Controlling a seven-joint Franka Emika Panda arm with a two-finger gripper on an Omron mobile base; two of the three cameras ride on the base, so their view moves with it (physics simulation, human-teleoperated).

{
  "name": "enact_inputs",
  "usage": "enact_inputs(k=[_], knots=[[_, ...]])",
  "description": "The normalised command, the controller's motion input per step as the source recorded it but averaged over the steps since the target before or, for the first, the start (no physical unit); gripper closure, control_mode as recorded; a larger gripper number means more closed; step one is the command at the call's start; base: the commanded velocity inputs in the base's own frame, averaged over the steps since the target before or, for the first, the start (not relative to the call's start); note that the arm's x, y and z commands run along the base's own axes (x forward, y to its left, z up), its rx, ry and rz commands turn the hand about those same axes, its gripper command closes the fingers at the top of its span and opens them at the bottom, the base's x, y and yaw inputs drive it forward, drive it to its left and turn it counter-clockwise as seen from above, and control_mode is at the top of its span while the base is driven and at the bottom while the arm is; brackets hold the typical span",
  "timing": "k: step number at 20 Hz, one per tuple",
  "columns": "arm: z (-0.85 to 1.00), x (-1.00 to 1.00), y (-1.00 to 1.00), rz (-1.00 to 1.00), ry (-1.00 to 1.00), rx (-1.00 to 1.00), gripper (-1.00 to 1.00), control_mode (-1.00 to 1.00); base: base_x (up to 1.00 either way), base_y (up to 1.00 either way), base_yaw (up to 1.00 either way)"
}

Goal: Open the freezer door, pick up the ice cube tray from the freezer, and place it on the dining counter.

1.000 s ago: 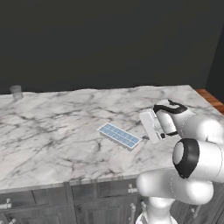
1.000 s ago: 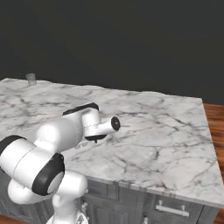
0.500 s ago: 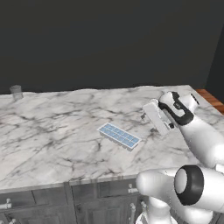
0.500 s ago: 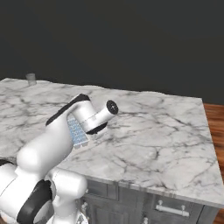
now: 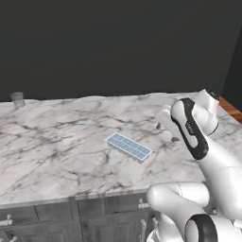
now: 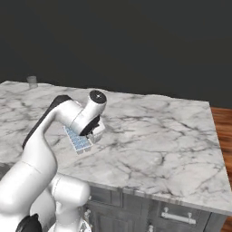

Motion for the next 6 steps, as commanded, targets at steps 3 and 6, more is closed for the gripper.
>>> enact_inputs(k=[3,6], knots=[[0.24,-0.47,0.0,0.06,0.0,-0.29,-1.0,-1.0,0.0,0.0,0.0],[0.19,-0.42,0.0,0.08,0.0,-0.27,-1.0,-1.0,0.0,0.0,0.0]])
